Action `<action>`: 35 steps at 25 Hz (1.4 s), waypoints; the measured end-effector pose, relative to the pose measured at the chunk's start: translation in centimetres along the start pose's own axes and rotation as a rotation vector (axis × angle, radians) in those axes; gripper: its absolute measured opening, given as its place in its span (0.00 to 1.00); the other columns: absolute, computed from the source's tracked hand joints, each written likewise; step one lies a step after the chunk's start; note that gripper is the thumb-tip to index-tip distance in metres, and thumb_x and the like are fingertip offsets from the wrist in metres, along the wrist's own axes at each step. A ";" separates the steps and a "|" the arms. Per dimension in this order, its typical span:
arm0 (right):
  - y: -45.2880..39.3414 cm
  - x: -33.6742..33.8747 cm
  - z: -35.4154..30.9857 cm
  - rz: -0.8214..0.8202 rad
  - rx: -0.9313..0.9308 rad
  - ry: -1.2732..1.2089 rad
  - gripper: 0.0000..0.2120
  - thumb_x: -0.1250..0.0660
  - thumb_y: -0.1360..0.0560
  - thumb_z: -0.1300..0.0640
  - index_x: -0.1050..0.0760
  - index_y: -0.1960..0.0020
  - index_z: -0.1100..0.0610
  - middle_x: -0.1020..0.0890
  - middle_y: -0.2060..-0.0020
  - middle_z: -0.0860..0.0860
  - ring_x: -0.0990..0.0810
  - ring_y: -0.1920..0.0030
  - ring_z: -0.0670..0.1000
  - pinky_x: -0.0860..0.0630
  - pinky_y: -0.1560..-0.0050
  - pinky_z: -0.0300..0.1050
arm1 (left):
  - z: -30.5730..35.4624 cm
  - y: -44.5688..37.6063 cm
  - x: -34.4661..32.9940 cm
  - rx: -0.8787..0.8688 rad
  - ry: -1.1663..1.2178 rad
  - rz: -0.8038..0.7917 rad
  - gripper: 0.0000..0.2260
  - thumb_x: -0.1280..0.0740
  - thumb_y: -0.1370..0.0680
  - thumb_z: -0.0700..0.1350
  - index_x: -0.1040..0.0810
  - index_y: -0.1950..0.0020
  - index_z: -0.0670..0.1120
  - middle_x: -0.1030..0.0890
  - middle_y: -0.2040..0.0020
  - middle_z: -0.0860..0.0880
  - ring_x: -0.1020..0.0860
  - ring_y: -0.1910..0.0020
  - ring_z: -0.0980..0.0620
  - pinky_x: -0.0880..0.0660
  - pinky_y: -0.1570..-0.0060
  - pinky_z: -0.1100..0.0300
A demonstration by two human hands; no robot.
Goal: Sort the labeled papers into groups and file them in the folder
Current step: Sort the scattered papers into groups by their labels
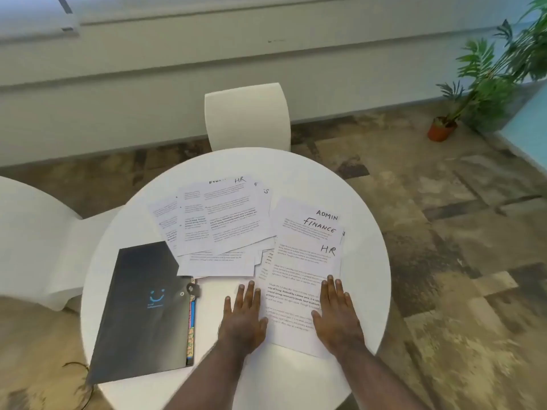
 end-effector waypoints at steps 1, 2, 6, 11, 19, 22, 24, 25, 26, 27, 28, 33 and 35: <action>0.0 -0.7 0.2 -0.012 -0.033 -0.019 0.33 0.39 0.29 0.46 0.27 0.31 0.65 0.26 0.31 0.61 0.34 0.30 0.61 0.41 0.28 0.58 | 0.1 -0.4 -1.3 0.016 0.047 -0.061 0.30 0.48 0.19 0.55 0.44 0.19 0.43 0.55 0.20 0.45 0.45 0.20 0.42 0.43 0.25 0.41; -0.1 -0.8 0.1 -0.058 -0.053 -0.047 0.34 0.33 0.32 0.45 0.25 0.32 0.64 0.26 0.31 0.60 0.31 0.30 0.63 0.31 0.33 0.61 | 0.6 -0.3 -1.5 0.047 0.089 -0.146 0.30 0.48 0.17 0.55 0.52 0.18 0.44 0.60 0.19 0.46 0.48 0.20 0.43 0.45 0.24 0.43; 0.0 -2.1 0.0 -0.234 -0.108 -0.050 0.37 0.44 0.20 0.43 0.55 0.20 0.59 0.58 0.20 0.54 0.54 0.20 0.62 0.45 0.25 0.63 | 1.6 -2.1 -1.9 0.134 0.211 -0.134 0.30 0.38 0.23 0.51 0.38 0.23 0.42 0.34 0.23 0.41 0.23 0.39 0.41 0.23 0.48 0.46; -0.2 -3.4 -0.3 -0.415 -0.155 -0.088 0.34 0.51 0.18 0.42 0.60 0.19 0.56 0.64 0.21 0.52 0.61 0.20 0.57 0.49 0.23 0.59 | 2.0 -3.9 -1.5 0.213 0.192 -0.114 0.26 0.39 0.28 0.44 0.28 0.30 0.44 0.23 0.43 0.47 0.22 0.48 0.45 0.22 0.56 0.51; -0.3 -3.1 0.2 -0.380 -0.141 -0.201 0.32 0.49 0.18 0.44 0.54 0.19 0.54 0.60 0.20 0.50 0.58 0.20 0.55 0.44 0.24 0.56 | 1.0 -6.6 -0.8 0.431 0.808 -0.113 0.11 0.33 0.25 0.46 0.21 0.44 0.46 0.19 0.50 0.48 0.20 0.49 0.48 0.23 0.49 0.56; -0.4 -1.9 0.4 -0.346 -0.163 -0.297 0.29 0.49 0.17 0.47 0.51 0.19 0.53 0.56 0.19 0.48 0.56 0.20 0.53 0.45 0.24 0.53 | 1.2 -7.1 0.6 0.389 0.900 -0.081 0.11 0.30 0.24 0.44 0.30 0.63 0.48 0.27 0.65 0.54 0.28 0.65 0.54 0.32 0.65 0.61; -0.8 -0.9 0.8 -0.282 -0.229 -0.426 0.30 0.47 0.17 0.46 0.51 0.19 0.52 0.55 0.19 0.48 0.54 0.20 0.52 0.47 0.23 0.51 | 1.6 -7.1 1.1 0.339 0.927 -0.086 0.14 0.30 0.24 0.42 0.34 0.63 0.49 0.30 0.64 0.54 0.31 0.64 0.55 0.34 0.63 0.60; -1.2 -0.5 1.4 -0.220 -0.288 -0.504 0.31 0.44 0.18 0.46 0.52 0.19 0.52 0.54 0.19 0.49 0.52 0.20 0.52 0.48 0.23 0.51 | 1.8 -7.2 1.5 0.318 0.960 -0.110 0.14 0.30 0.24 0.41 0.34 0.63 0.49 0.29 0.63 0.54 0.31 0.64 0.55 0.33 0.62 0.60; -1.6 0.1 2.1 -0.140 -0.366 -0.606 0.34 0.42 0.18 0.46 0.53 0.19 0.54 0.52 0.19 0.51 0.49 0.20 0.54 0.47 0.23 0.52 | 1.9 -7.3 2.0 0.298 1.007 -0.121 0.12 0.30 0.24 0.40 0.33 0.62 0.48 0.27 0.61 0.54 0.29 0.62 0.54 0.30 0.60 0.59; -2.0 0.5 3.0 -0.078 -0.459 -0.734 0.36 0.38 0.20 0.47 0.52 0.19 0.55 0.49 0.19 0.53 0.45 0.21 0.55 0.46 0.23 0.52 | 1.7 -7.5 2.3 0.302 1.090 -0.140 0.09 0.31 0.24 0.40 0.29 0.60 0.47 0.22 0.59 0.53 0.24 0.60 0.53 0.25 0.57 0.58; -2.3 0.9 3.6 -0.036 -0.543 -0.889 0.38 0.34 0.21 0.48 0.50 0.19 0.56 0.43 0.21 0.55 0.40 0.23 0.57 0.42 0.24 0.52 | 1.4 -7.7 2.8 0.319 1.192 -0.162 0.06 0.31 0.23 0.39 0.26 0.57 0.46 0.17 0.55 0.50 0.19 0.56 0.51 0.21 0.53 0.54; -3.9 2.0 3.5 -0.117 -0.595 -1.456 0.12 0.29 0.23 0.56 0.20 0.41 0.57 0.14 0.47 0.53 0.15 0.49 0.54 0.20 0.44 0.53 | -1.5 -9.0 4.2 0.407 1.493 -0.274 0.05 0.31 0.21 0.41 0.21 0.46 0.44 0.14 0.48 0.44 0.15 0.49 0.45 0.18 0.48 0.48; -4.7 2.3 3.1 -0.133 -0.606 -1.457 0.08 0.30 0.23 0.59 0.18 0.45 0.56 0.13 0.53 0.52 0.14 0.51 0.56 0.19 0.45 0.59 | -2.8 -10.0 4.9 0.397 1.478 -0.291 0.05 0.31 0.20 0.43 0.21 0.46 0.44 0.14 0.49 0.44 0.15 0.52 0.46 0.18 0.51 0.51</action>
Point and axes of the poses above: each hand's wrist, its own y-axis away from the middle knuckle, its own x-axis out of the back of the hand, z = x × y, the point moved 7 cm from there along -y, towards the middle knuckle
